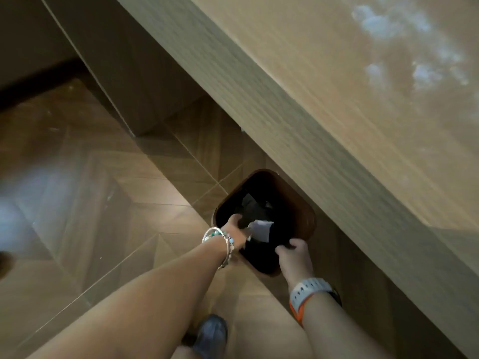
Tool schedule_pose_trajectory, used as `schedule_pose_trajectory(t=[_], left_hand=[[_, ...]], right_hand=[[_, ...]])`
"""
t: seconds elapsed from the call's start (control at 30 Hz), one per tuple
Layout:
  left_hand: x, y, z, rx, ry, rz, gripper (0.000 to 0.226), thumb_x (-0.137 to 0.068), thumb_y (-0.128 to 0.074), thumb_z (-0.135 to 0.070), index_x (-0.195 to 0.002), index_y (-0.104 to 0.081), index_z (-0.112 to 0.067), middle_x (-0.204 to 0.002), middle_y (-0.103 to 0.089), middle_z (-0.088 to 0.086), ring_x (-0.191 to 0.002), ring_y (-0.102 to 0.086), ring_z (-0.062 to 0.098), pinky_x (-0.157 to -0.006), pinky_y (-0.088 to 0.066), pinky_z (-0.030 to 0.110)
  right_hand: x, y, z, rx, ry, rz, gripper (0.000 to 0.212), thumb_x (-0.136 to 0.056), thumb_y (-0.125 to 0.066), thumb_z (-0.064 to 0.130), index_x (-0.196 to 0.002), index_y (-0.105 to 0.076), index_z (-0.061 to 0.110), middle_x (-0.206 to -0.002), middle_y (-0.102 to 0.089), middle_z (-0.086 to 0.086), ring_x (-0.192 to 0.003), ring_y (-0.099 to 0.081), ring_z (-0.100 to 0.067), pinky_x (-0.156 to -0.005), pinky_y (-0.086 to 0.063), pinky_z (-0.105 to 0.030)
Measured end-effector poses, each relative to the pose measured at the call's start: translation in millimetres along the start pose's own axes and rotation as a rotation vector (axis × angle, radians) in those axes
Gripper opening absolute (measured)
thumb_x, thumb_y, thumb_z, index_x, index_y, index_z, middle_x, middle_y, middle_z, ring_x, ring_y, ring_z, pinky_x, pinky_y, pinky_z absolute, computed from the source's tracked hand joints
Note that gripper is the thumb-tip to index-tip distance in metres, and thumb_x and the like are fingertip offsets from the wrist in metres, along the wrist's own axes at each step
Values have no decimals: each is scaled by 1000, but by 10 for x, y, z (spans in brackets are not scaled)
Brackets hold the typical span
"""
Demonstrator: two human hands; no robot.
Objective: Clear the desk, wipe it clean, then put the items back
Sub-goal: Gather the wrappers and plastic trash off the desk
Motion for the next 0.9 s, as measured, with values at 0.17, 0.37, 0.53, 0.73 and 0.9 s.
schedule_pose_trajectory(t=[0.17, 0.37, 0.53, 0.73, 0.9], left_hand=[[681, 408, -196, -349, -169, -128, 34, -94, -48, -32, -125, -49, -18, -118, -60, 11, -106, -58, 29, -89, -45, 30], [1941, 975, -469, -615, -277, -240, 31, -95, -46, -32, -121, -54, -18, -118, -59, 7, -107, -56, 25, -89, -43, 28], [3005, 1388, -901, -741, -460, -346, 25, -95, -45, -32, -114, -57, -22, -112, -61, 0, -102, -57, 19, -85, -44, 28], [3875, 1682, -1625, -787, -715, -474, 23, -94, -47, -32, -111, -58, -22, -97, -56, -7, -88, -55, 10, -75, -41, 22], [4012, 1743, -2190, -849, -850, -507, 24, -95, -46, -33, -113, -57, -22, -103, -62, -7, -92, -58, 13, -80, -44, 26]], right_hand=[[503, 17, 246, -13, 112, 61, 40, -94, -50, 18, -133, -45, 12, -134, -50, -12, -110, -53, -28, -88, -40, -31], [1563, 40, 646, 133, 342, 192, 36, -93, -51, 19, -129, -49, 17, -134, -50, -10, -120, -49, -27, -93, -40, -32], [2520, 406, 1140, 141, 636, 230, 25, -93, -52, 25, -117, -56, 20, -123, -56, -2, -111, -54, -19, -87, -41, -29], [3190, 1074, 1601, 32, 875, 144, 24, -95, -51, 26, -117, -57, 22, -114, -59, 6, -107, -56, -12, -92, -47, -29], [3220, 1537, 1932, -125, 917, -1, 16, -94, -50, 22, -108, -57, 26, -104, -57, 11, -99, -56, -10, -92, -46, -32]])
Point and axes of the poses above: each hand's wrist, its own x-axis away from the middle knuckle, its own y-axis out of the back of the hand, z = x × y, the point moved 6 cm from there along -x, towards the middle knuckle
